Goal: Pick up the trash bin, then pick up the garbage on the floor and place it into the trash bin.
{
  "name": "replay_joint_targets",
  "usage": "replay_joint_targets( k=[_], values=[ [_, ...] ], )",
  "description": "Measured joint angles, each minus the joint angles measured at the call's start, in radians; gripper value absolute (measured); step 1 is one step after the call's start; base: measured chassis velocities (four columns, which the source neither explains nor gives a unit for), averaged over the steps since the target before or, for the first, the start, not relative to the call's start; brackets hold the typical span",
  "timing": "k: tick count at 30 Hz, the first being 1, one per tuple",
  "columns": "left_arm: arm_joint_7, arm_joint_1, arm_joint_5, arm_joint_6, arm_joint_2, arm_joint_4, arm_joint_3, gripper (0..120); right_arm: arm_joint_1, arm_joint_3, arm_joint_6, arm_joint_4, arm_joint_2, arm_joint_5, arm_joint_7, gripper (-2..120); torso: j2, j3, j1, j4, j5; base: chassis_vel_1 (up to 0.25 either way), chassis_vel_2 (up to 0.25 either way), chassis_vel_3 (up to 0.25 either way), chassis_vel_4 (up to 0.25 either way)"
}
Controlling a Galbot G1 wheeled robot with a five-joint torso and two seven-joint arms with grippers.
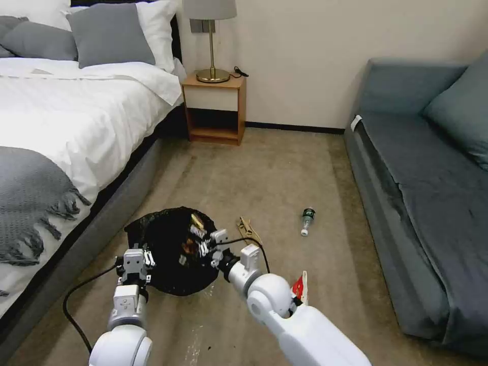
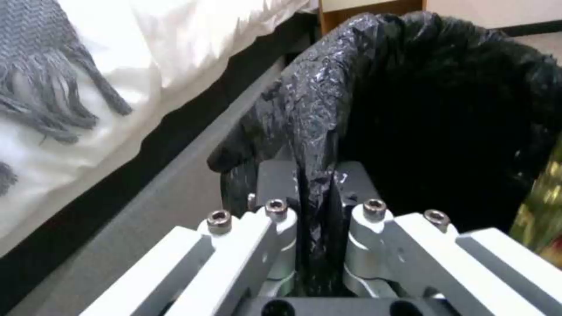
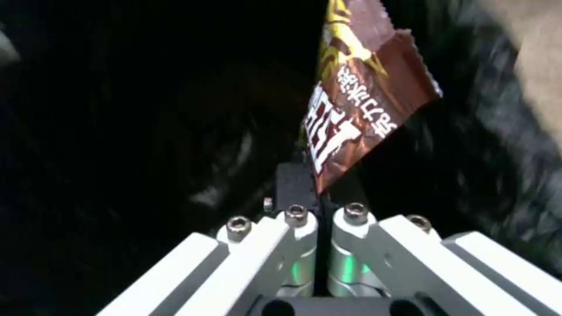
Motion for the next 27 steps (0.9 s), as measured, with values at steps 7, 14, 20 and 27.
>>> replay_joint_targets(
  k=[7,14,20,27],
  values=[
    [0.002,0.002,-0.004,-0.002,0.002,-0.001,-0.004,6,-0.005,-0.009,-0.001,-0.037,0.011,-0.021,0.004,22,0.0,0.0,0.0,-0.0001,0.0,0.0,0.0,0.0,0.0],
    [0.007,0.0,-0.008,-0.002,0.006,0.01,-0.009,6,-0.012,-0.001,-0.006,-0.02,0.005,-0.022,0.014,42,0.0,0.0,0.0,-0.0001,0.0,0.0,0.0,0.0,0.0],
    [0.007,-0.013,-0.015,-0.004,0.019,0.03,-0.02,6,-0.021,0.039,-0.007,0.044,-0.014,-0.017,0.025,67,0.0,0.0,0.0,-0.0001,0.0001,0.0,0.0,0.0,0.0],
    [0.008,-0.009,-0.025,-0.009,0.031,0.035,-0.036,6,-0.025,0.142,-0.005,0.084,-0.078,-0.009,0.04,93,0.0,0.0,0.0,-0.0001,0.0001,0.0,0.0,0.0,0.0]
  ],
)
